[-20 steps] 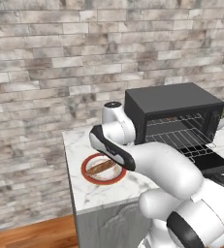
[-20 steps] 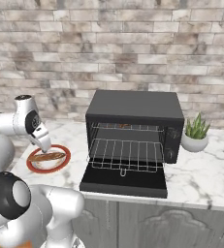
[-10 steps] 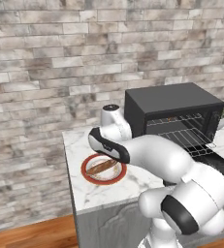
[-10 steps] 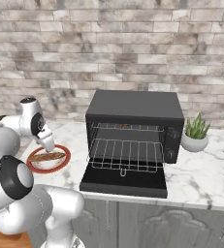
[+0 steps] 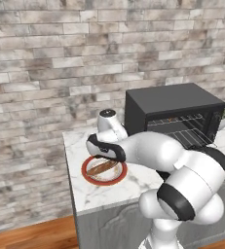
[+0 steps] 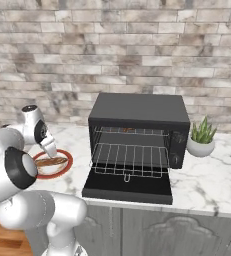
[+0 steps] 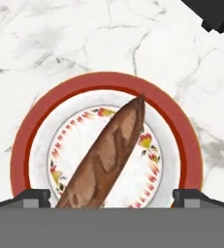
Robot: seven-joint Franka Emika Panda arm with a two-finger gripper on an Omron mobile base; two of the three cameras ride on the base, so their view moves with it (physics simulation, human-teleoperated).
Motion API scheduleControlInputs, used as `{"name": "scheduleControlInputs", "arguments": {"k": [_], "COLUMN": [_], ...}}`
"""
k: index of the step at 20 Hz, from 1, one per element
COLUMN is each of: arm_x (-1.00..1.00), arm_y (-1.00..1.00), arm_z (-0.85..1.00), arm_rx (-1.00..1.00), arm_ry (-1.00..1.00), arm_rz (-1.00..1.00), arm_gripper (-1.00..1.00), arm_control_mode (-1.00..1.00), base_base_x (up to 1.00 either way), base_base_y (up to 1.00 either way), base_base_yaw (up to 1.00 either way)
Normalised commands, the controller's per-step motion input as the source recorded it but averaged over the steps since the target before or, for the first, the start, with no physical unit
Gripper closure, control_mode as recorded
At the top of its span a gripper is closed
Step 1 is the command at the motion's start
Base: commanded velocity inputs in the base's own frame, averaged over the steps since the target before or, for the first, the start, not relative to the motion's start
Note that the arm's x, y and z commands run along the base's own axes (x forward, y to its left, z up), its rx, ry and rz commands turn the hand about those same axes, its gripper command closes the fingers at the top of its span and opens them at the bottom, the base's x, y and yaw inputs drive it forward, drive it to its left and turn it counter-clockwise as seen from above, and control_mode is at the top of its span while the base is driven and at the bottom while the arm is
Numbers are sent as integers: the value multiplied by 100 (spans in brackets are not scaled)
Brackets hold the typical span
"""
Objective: Open the toaster oven door. Place the baguette on the bottom rack in the toaster oven and place the chicken drumstick on the top rack.
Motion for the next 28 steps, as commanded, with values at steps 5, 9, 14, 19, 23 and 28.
{"name": "scheduleControlInputs", "arguments": {"k": [5,9,14,19,23,28], "arm_x": [7,0,-7,-9,0,0], "arm_y": [5,1,0,1,0,0], "arm_z": [-19,-12,-13,-13,-21,-19], "arm_rx": [4,3,0,0,1,6], "arm_ry": [-2,0,-1,0,0,0], "arm_rz": [0,-1,-4,-9,-8,-2], "arm_gripper": [-100,-100,-100,-100,-100,-100], "arm_control_mode": [-100,-100,-100,-100,-100,-100], "base_base_x": [0,0,0,0,0,0], "base_base_y": [0,0,0,0,0,0], "base_base_yaw": [0,0,0,0,0,0]}}
